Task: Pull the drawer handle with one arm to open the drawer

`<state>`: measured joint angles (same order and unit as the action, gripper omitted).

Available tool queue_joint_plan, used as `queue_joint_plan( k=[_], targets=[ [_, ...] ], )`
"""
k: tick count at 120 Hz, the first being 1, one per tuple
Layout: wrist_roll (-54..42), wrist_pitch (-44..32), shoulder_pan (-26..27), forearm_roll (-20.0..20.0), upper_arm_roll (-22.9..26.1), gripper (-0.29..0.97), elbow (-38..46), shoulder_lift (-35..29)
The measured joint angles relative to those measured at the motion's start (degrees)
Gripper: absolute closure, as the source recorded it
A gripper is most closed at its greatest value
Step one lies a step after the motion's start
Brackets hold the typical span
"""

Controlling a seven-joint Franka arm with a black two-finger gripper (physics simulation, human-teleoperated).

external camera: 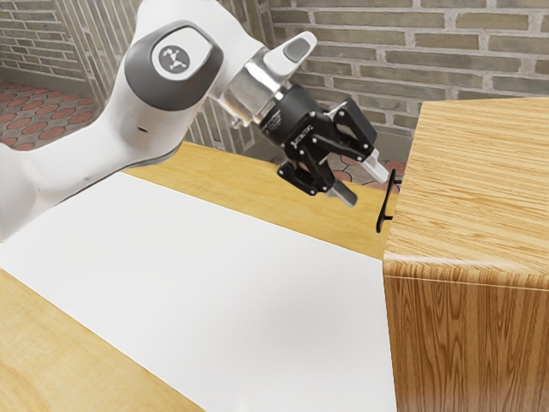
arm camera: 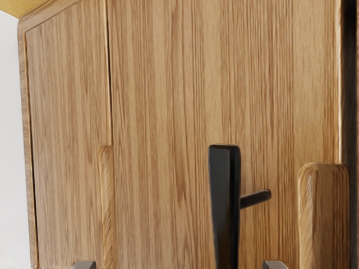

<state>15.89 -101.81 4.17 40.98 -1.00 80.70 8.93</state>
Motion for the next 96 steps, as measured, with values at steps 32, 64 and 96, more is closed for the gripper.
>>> queue_joint_plan(
  k=[32,64,96],
  targets=[
    [3.3,-0.1,1.1,0.3,0.7,0.36,0.3,1.5],
    [5.6,-0.2,0.5,-0.8,0.7,0.49,2.7,0.8],
    [7.5,0.0,-1.1,-4.2,0.4,0.56,4.7,-2.4]
  ],
)
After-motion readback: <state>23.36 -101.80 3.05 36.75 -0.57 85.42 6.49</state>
